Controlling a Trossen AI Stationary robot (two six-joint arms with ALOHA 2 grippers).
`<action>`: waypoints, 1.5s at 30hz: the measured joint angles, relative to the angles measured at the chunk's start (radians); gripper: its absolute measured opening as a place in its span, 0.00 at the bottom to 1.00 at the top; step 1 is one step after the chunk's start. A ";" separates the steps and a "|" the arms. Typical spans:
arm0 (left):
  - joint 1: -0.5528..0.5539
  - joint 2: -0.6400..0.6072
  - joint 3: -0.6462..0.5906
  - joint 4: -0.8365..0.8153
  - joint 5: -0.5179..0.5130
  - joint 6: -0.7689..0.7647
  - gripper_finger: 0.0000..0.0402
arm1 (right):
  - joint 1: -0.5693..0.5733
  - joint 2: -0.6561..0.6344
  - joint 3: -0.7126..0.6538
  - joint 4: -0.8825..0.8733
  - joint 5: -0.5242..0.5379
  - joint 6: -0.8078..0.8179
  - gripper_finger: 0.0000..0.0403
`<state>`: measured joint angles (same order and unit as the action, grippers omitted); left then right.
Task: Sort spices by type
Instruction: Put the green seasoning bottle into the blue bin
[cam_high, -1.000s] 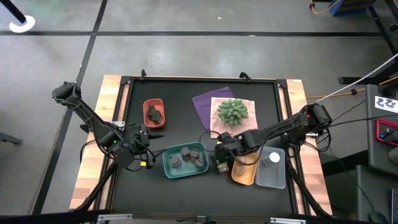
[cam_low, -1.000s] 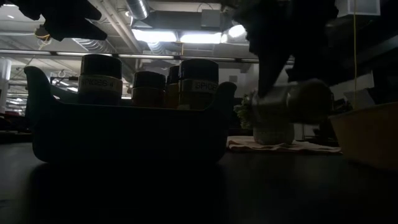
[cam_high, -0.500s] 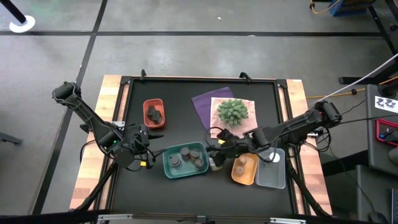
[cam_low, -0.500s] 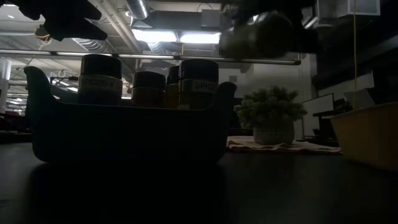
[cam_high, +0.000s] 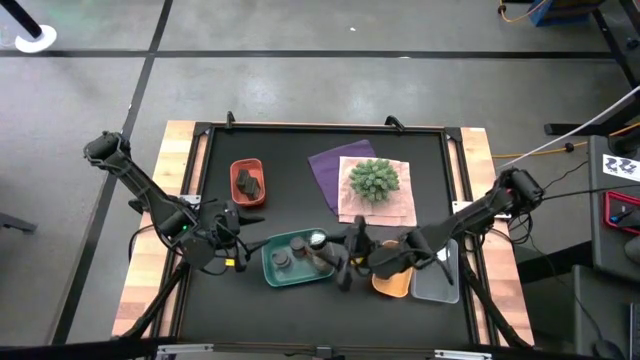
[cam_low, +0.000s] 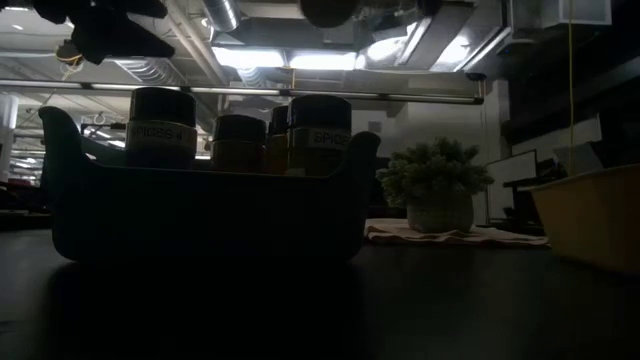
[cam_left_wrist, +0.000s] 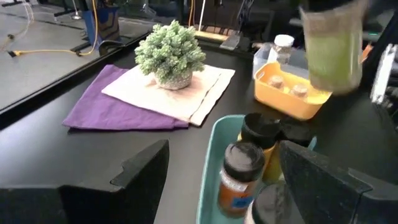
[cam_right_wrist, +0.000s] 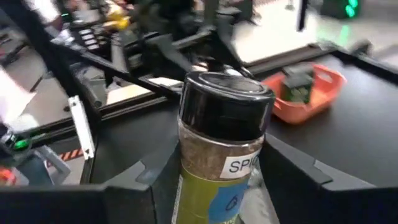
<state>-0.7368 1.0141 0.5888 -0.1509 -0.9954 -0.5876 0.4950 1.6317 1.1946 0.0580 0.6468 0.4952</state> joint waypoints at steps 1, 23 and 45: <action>0.000 0.001 0.000 0.014 0.000 -0.003 0.71 | 0.005 0.017 0.000 0.043 0.001 -0.045 0.50; 0.054 0.214 0.000 0.277 -0.002 0.071 0.71 | 0.002 0.391 -0.001 0.627 0.006 -0.491 0.50; 0.059 0.329 0.000 0.383 0.080 0.059 0.71 | 0.002 0.417 0.000 0.544 0.026 -0.502 0.50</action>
<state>-0.6777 1.3435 0.5888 0.2321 -0.9154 -0.5284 0.4969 2.0487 1.1942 0.6016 0.6731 -0.0070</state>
